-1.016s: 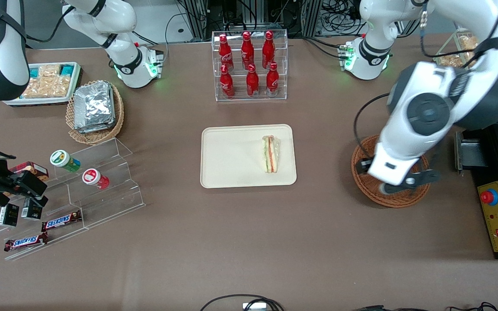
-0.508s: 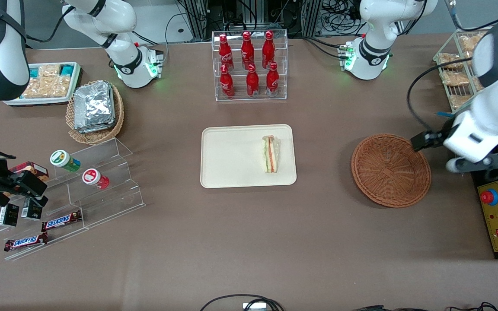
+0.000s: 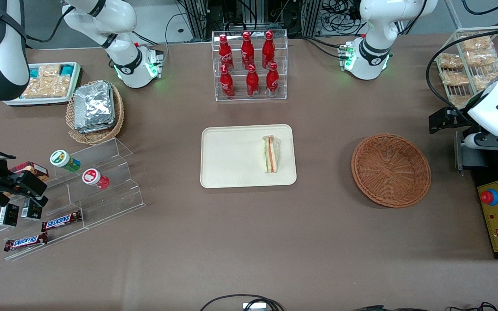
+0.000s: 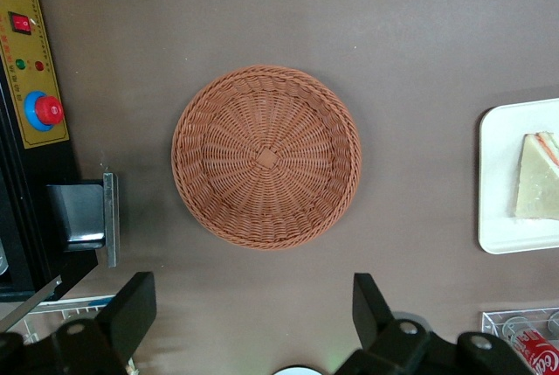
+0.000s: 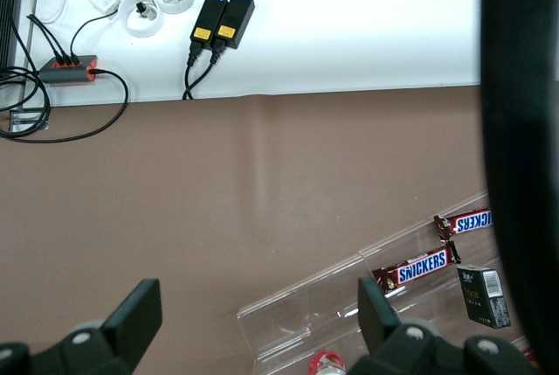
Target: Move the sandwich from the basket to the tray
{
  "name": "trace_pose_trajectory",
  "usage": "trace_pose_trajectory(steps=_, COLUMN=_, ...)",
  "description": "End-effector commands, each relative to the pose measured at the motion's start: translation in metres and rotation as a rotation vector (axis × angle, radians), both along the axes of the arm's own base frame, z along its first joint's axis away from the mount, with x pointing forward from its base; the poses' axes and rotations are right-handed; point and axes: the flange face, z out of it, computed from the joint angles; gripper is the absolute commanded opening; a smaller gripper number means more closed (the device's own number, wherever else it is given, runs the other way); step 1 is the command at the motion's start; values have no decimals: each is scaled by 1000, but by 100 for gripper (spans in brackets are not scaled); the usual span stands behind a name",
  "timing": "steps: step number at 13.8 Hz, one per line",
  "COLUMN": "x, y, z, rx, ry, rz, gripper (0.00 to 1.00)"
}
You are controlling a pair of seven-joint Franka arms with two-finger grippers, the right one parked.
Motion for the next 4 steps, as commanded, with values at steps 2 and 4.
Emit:
trace_pose_trajectory(steps=2, x=-5, y=-3, z=1, rx=-42, ry=14, rz=-19, gripper=99)
trace_pose_trajectory(steps=4, x=-4, y=-5, z=-1, rx=-43, ry=19, rz=-22, gripper=99)
